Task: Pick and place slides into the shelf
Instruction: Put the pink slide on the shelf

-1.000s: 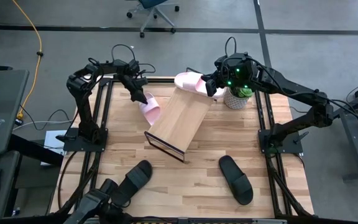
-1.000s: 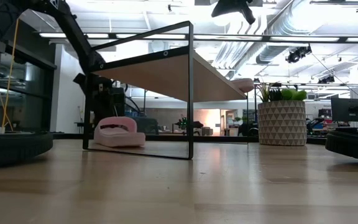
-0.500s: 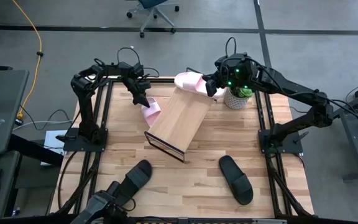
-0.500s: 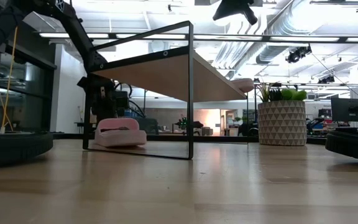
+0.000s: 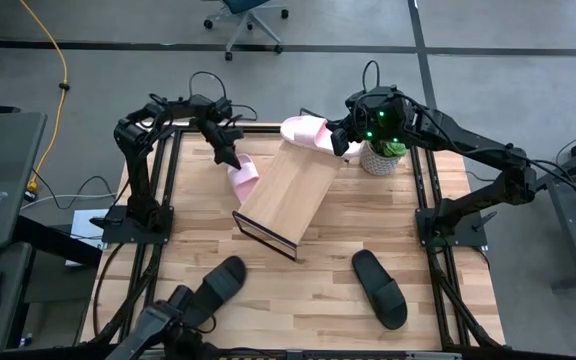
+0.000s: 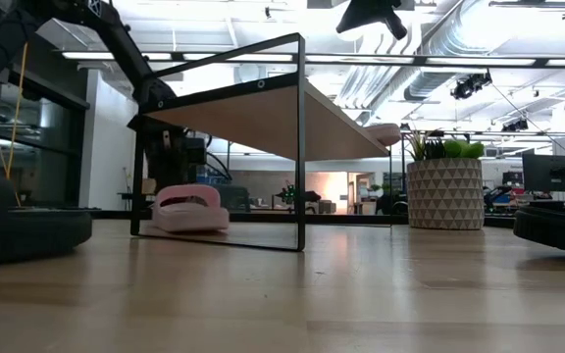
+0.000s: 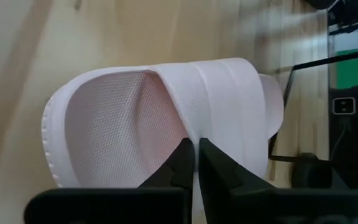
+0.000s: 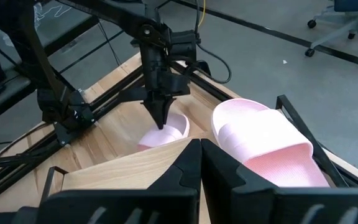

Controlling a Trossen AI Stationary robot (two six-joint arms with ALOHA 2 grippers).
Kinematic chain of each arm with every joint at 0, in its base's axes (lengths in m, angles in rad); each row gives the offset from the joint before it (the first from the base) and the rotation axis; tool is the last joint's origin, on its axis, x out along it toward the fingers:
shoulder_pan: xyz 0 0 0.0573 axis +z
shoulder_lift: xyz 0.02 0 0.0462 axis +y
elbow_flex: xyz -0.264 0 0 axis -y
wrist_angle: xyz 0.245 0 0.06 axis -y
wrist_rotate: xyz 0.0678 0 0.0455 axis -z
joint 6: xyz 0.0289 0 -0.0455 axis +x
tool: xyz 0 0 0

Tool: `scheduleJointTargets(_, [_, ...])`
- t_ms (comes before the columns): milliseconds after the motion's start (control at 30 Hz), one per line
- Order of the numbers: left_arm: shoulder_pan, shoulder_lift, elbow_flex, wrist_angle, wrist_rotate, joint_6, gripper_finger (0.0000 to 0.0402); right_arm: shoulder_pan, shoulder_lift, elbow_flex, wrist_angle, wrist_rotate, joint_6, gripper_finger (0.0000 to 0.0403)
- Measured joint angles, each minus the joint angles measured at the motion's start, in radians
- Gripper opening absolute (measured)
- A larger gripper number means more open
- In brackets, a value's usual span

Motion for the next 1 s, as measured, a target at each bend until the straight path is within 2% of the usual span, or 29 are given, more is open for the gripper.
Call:
scheduleJointTargets(200, [0.001, 0.0, 0.085, -0.031, -0.058, -0.017, 0.0002, 0.0, 0.0, 0.0, 0.0, 0.0, 0.0, 0.0])
scheduleJointTargets(467, [0.001, 0.0, 0.258, -0.122, -0.148, -0.03, 0.0001, 0.0, 0.0, 0.0, -0.002, 0.0, 0.0, 0.0])
scheduleJointTargets(800, [0.0, 0.0, 0.485, -0.302, -0.229, -0.03, 0.0, 0.0, 0.0, 0.0, -0.024, 0.0, -0.001, 0.0])
scheduleJointTargets(1000, [0.0, -0.016, 0.581, -0.327, -0.245, -0.092, 0.0, 0.0, 0.0, 0.0, -0.025, 0.002, -0.017, 0.0])
